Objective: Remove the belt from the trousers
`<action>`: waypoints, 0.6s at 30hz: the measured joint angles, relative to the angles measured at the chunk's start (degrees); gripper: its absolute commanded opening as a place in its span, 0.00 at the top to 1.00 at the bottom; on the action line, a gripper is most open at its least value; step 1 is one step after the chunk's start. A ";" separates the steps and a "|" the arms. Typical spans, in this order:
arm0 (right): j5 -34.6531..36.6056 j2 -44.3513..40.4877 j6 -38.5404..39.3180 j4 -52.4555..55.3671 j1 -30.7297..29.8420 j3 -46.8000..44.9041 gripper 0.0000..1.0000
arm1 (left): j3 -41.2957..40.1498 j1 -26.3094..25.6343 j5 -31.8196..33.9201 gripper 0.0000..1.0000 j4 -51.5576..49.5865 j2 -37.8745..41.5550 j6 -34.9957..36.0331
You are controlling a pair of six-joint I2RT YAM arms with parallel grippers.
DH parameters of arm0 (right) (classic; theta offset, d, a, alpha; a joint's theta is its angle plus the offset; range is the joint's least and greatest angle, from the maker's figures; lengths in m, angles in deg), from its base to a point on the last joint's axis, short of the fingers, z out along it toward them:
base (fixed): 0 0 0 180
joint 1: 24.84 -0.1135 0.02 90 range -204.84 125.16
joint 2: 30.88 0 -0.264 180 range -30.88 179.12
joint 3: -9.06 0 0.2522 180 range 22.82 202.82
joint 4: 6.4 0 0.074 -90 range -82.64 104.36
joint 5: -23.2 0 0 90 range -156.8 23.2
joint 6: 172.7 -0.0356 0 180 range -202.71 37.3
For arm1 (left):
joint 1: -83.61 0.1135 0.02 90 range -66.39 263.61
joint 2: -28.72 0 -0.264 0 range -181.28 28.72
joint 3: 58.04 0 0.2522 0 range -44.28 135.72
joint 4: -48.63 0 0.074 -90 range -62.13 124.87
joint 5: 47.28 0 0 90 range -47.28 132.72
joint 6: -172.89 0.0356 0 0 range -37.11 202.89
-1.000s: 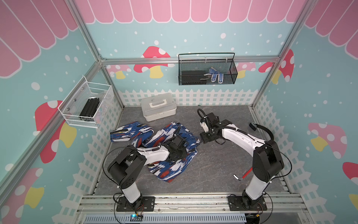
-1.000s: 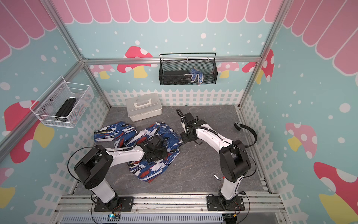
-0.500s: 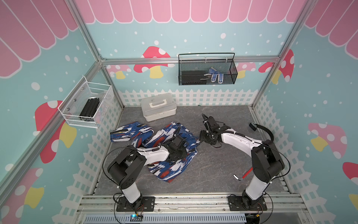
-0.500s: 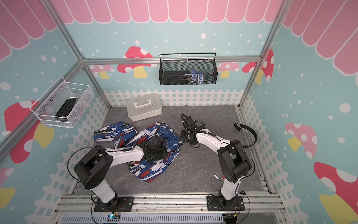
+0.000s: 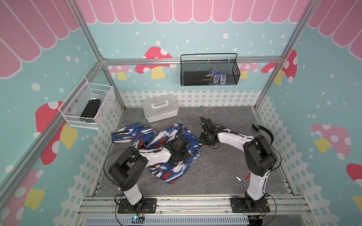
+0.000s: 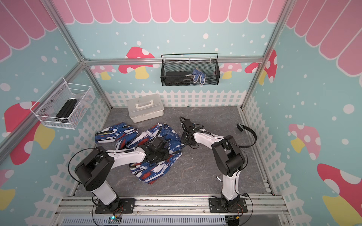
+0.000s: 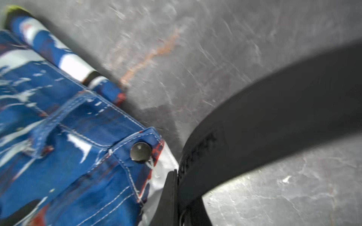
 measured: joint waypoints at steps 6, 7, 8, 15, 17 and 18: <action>-0.59 -1.95 2.95 8.09 0.96 8.35 1.00 | -0.20 0.00 0.22 1.00 1.55 -0.15 -0.04; -0.76 -2.80 3.54 9.38 1.49 9.81 1.00 | -0.50 0.00 0.35 1.00 2.25 -0.15 -0.04; -1.11 -4.02 4.04 10.58 2.45 11.28 1.00 | -0.94 0.00 0.48 1.00 3.08 -0.13 -0.04; -3.58 -14.16 6.25 20.26 15.06 21.59 1.00 | -2.99 0.00 0.79 1.00 8.57 -0.13 -0.20; -3.67 -14.91 6.73 23.54 16.22 26.03 1.00 | -3.26 0.00 0.79 1.00 9.53 -0.31 -0.37; -3.54 -14.97 7.02 24.52 16.31 28.35 1.00 | -3.32 0.00 0.79 1.00 9.75 -0.35 -0.52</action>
